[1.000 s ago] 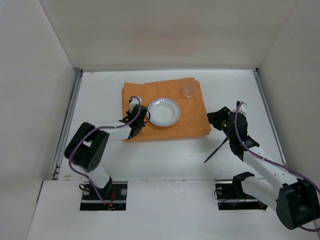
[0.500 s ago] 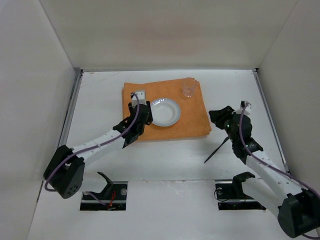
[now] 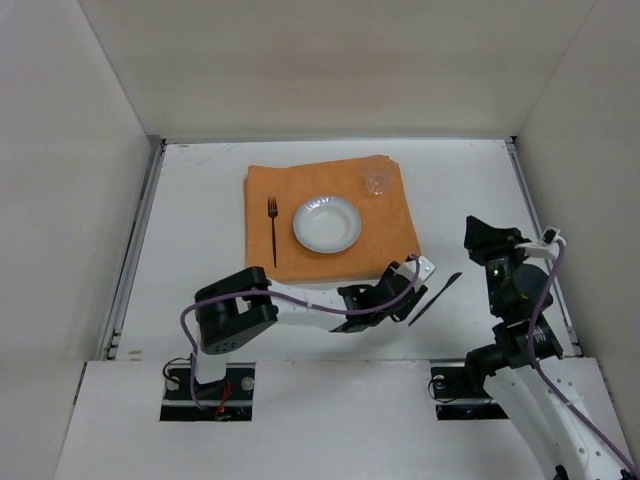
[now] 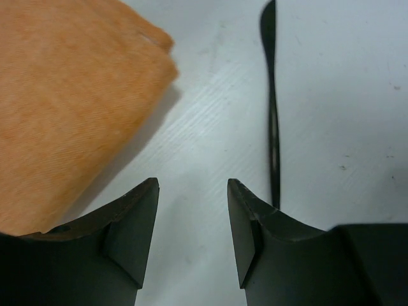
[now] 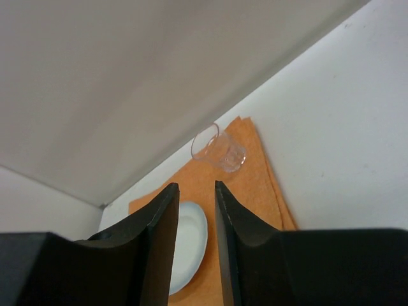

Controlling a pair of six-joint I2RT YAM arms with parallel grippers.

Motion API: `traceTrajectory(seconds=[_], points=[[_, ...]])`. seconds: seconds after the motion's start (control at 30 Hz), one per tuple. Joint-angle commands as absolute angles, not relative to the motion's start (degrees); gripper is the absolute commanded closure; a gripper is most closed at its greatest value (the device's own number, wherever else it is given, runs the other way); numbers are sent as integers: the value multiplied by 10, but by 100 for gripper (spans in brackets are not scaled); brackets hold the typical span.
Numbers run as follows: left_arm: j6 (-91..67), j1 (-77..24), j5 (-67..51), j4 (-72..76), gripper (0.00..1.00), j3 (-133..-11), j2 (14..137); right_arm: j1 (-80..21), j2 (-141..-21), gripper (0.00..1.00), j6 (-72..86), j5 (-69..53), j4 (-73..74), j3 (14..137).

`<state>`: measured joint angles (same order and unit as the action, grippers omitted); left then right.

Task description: Set the dinner table for one person

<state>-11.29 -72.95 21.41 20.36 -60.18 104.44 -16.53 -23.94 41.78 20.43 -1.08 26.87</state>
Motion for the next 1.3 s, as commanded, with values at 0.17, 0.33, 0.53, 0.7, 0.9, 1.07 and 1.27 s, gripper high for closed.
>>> traceTrajectory(seconds=[0.17, 0.33, 0.53, 0.7, 0.9, 1.07, 1.27], points=[[-77, -740, 168, 231, 54, -722, 1124, -178, -194, 61, 408, 255, 30, 316], [-79, -753, 148, 212, 54, -746, 1151, -186, -218, 61, 405, 248, 25, 317], [-91, -766, 146, 200, 54, -760, 1173, -186, -219, 60, 403, 242, 25, 317], [-96, -766, 156, 191, 55, -765, 1182, -186, -212, 60, 404, 242, 27, 317], [-97, -768, 156, 190, 59, -768, 1201, -186, -206, 60, 408, 241, 30, 322], [-108, -763, 154, 178, 61, -776, 1219, -188, -207, 60, 409, 241, 30, 323], [-111, -763, 152, 175, 73, -783, 1237, -188, -206, 60, 412, 235, 26, 321]])
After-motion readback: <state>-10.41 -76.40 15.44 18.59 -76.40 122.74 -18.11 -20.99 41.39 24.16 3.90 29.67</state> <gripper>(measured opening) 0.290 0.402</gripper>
